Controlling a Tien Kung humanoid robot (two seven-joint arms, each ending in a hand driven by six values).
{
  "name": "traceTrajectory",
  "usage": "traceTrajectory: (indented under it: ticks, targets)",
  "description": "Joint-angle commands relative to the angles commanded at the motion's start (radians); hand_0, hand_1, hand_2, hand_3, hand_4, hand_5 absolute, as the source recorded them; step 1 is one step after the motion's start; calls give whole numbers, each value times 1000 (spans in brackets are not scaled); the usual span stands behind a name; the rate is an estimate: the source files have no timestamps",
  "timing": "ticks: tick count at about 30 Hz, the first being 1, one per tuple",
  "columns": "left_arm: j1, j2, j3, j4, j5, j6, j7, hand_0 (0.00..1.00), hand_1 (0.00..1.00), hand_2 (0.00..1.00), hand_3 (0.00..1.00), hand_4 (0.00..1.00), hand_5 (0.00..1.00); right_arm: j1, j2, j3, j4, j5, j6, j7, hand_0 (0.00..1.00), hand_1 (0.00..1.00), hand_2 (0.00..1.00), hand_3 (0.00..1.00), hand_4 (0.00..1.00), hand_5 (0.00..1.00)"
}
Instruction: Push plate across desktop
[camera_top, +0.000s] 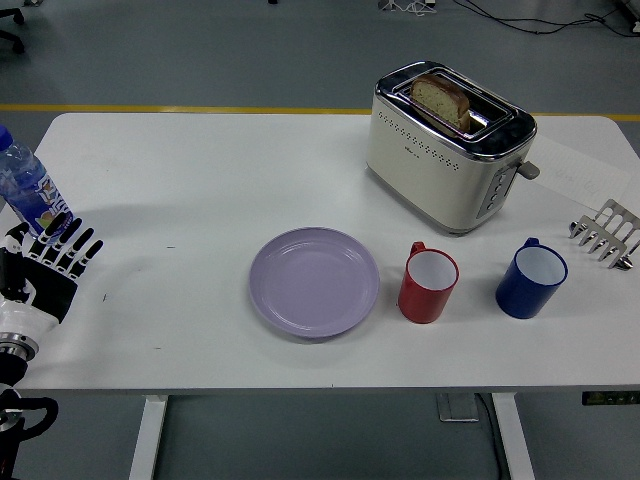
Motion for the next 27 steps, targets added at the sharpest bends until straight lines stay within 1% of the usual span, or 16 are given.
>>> traceTrajectory:
  ticks: [11,27]
  targets:
    - [-5,-2,3,9,-3,7,-1,629,687,688,682,550,998,3,1,4,0,-8,1,-2,529,488,592,552,251,199]
    - [-3,-3,-5,16,-3,11,0,631,686,688,682,556,998,4,0,10,0,-20,2,-3,529,487,592,552,252,198]
